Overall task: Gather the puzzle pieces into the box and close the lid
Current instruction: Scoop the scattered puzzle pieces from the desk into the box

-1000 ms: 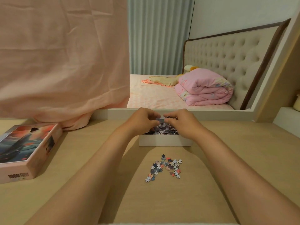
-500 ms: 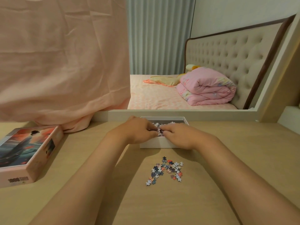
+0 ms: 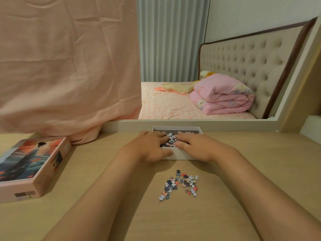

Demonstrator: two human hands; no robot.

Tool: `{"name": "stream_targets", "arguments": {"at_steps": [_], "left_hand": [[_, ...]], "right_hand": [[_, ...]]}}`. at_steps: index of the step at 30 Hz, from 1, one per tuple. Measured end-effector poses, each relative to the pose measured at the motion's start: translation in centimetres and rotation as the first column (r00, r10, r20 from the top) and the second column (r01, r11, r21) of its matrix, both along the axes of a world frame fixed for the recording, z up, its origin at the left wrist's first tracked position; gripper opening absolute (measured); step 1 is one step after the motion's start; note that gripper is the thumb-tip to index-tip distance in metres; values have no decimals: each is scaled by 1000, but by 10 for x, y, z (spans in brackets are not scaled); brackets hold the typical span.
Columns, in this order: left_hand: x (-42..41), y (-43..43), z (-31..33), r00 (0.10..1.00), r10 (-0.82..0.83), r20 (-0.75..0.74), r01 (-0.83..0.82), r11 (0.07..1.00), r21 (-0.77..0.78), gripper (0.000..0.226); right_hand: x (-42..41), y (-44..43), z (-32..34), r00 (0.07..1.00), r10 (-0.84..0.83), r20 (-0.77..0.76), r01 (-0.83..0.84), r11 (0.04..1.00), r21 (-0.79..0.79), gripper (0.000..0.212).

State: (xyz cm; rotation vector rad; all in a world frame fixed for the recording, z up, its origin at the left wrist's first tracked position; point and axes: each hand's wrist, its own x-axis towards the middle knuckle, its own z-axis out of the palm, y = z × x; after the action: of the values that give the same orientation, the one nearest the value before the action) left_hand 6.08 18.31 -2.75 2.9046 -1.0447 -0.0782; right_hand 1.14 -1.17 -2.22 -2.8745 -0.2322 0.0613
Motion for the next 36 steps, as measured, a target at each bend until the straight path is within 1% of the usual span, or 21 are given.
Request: {"name": "stream_targets", "arguments": {"at_steps": [3,4,6,8,9,10,12,14,16,18,20,21,22,23,25,27,29,30,32,34,36], "left_hand": [[-5,2,3,997,-59,46,66,984,-163,62],[-7,2,3,995,-87,55,96,980,-176,59],[-9,2,1,994,-96,55,101,990,-94,59],[-5,1,-3,997,-50,54,50,999,-5,69],[-2,1,-5,998,-32,52,32,999,8,74],[-1,0,-7,999,-25,44,25,1000,0,78],[1,0,-6,1000,-27,14,28,998,-50,82],[-1,1,-3,999,-37,16,39,993,-110,81],[-5,2,1,996,-51,78,65,979,-194,77],[-10,3,4,980,-60,192,116,949,-294,64],[-18,3,7,949,-66,307,177,921,-348,47],[-23,4,10,944,-70,322,191,911,-364,39],[-29,5,13,953,-76,292,188,906,-380,32],[-36,8,17,972,-88,220,170,905,-389,25],[-49,14,24,992,-124,-11,112,927,-359,18],[-62,21,27,967,-114,-228,54,966,-254,27],[-72,27,26,935,-59,-349,17,992,-122,41],[-75,29,23,924,-42,-379,12,997,-83,46],[-79,32,16,923,-63,-381,33,996,-85,45],[-78,34,8,934,-103,-341,55,988,-147,36],[-78,33,1,943,-125,-308,58,974,-219,32]], "right_hand": [[2,-6,2,1000,30,5,-31,992,122,46],[1,-7,1,999,40,-8,-39,988,148,44],[0,-7,-2,998,61,-35,-56,989,134,42],[-1,-6,-5,997,69,-33,-67,996,61,45],[-1,-5,-6,997,68,-27,-66,997,47,47],[0,-6,-6,998,63,-22,-62,996,57,48],[1,-6,-3,999,51,1,-51,991,126,48],[1,-5,1,998,24,58,-36,978,204,45],[-2,-4,5,990,1,140,-42,956,292,40],[-8,-3,10,974,-22,226,-61,932,357,34],[-17,-3,15,955,-38,295,-77,926,369,29],[-22,-3,17,952,-46,301,-73,925,372,27],[-27,-4,20,959,-44,279,-66,925,374,27],[-33,-4,22,974,-28,227,-60,925,375,27],[-43,-1,20,997,34,69,-55,938,342,25],[-53,6,9,994,85,-61,-71,976,208,26],[-59,12,-3,989,130,-71,-129,991,22,28],[-60,15,-8,986,158,-61,-161,986,-52,29],[-64,18,-11,984,168,-54,-173,980,-99,31],[-68,19,-7,983,170,-66,-175,982,-73,38],[-74,17,-4,984,156,-82,-157,988,-2,41]]}}
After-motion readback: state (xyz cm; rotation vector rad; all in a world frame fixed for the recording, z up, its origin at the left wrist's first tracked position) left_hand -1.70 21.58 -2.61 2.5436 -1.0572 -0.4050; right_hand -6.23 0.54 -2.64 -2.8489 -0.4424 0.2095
